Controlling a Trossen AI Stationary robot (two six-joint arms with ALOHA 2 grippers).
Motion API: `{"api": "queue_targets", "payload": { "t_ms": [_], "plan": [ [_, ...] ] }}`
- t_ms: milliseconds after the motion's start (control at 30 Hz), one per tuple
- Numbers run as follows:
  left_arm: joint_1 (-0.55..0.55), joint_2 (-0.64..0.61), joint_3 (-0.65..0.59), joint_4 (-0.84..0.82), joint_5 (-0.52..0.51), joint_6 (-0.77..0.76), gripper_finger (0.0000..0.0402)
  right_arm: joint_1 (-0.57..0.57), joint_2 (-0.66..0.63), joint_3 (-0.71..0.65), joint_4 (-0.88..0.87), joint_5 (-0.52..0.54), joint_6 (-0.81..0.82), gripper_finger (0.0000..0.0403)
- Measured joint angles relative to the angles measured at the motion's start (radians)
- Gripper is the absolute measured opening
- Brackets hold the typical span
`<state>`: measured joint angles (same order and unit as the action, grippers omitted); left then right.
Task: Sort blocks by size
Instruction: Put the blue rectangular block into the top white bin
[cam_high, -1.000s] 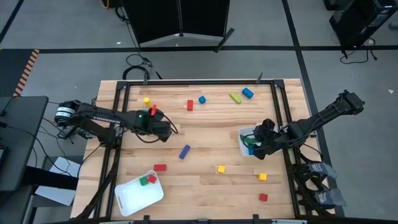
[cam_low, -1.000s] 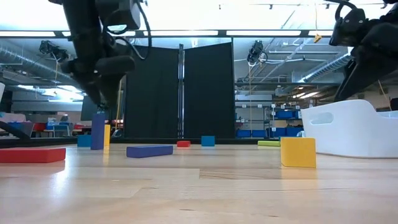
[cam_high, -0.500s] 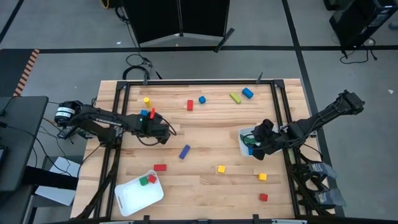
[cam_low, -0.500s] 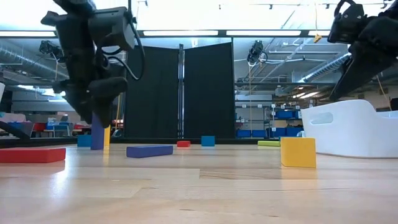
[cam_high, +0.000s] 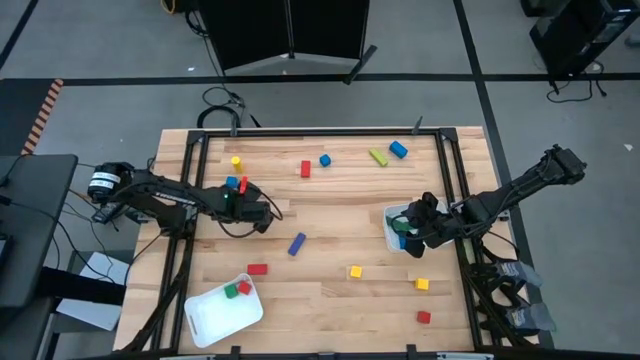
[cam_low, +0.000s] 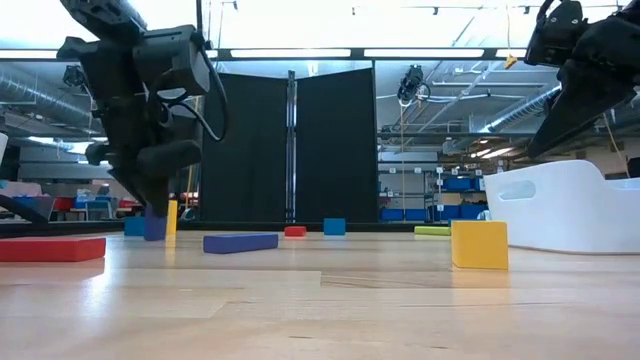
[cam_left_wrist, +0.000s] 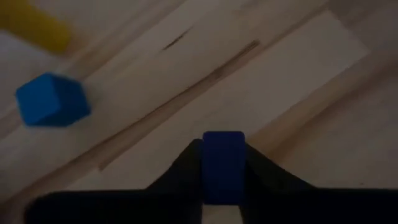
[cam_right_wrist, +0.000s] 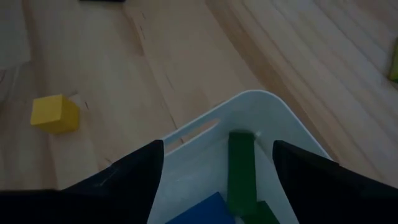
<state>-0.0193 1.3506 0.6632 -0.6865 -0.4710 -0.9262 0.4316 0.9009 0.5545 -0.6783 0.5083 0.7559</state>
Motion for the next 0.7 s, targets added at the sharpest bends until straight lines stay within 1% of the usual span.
{"api": "queue_targets", "payload": {
  "t_ms": [33, 133, 233, 333, 400, 467, 533, 600, 700],
  "plan": [
    [0.0, 0.0, 0.0, 0.019, 0.0, 0.023, 0.0057, 0.0, 0.0, 0.0, 0.003, 0.0, 0.0, 0.031],
    [0.0, 0.0, 0.022, 0.094, 0.0, 0.125, 0.0061, 0.0, 0.0, 0.005, 0.014, 0.0, -0.002, 0.0306],
    [0.0, 0.0, 0.073, 0.233, -0.025, 0.235, 0.0061, 0.0, 0.0, 0.039, 0.039, 0.0, -0.051, 0.0301],
    [-0.002, 0.0, 0.104, 0.502, -0.026, 0.388, 0.0061, 0.001, 0.0, 0.092, 0.101, 0.0, -0.159, 0.0296],
    [-0.003, 0.021, 0.112, 0.732, 0.011, 0.484, 0.0061, 0.001, 0.0, 0.139, 0.162, 0.0, -0.259, 0.0293],
    [-0.003, 0.074, 0.121, 0.92, 0.076, 0.544, 0.0061, 0.001, -0.002, 0.194, 0.208, 0.0, -0.368, 0.0291],
    [-0.003, 0.165, 0.151, 1.041, 0.127, 0.572, 0.0061, 0.001, -0.004, 0.252, 0.271, 0.0, -0.476, 0.0289],
    [-0.003, 0.273, 0.205, 1.13, 0.186, 0.589, 0.0061, 0.004, -0.006, 0.301, 0.334, 0.0, -0.584, 0.0288],
    [-0.003, 0.443, 0.344, 1.217, 0.284, 0.62, 0.0061, 0.01, -0.006, 0.355, 0.425, 0.0, -0.722, 0.0288]
  ]
}}
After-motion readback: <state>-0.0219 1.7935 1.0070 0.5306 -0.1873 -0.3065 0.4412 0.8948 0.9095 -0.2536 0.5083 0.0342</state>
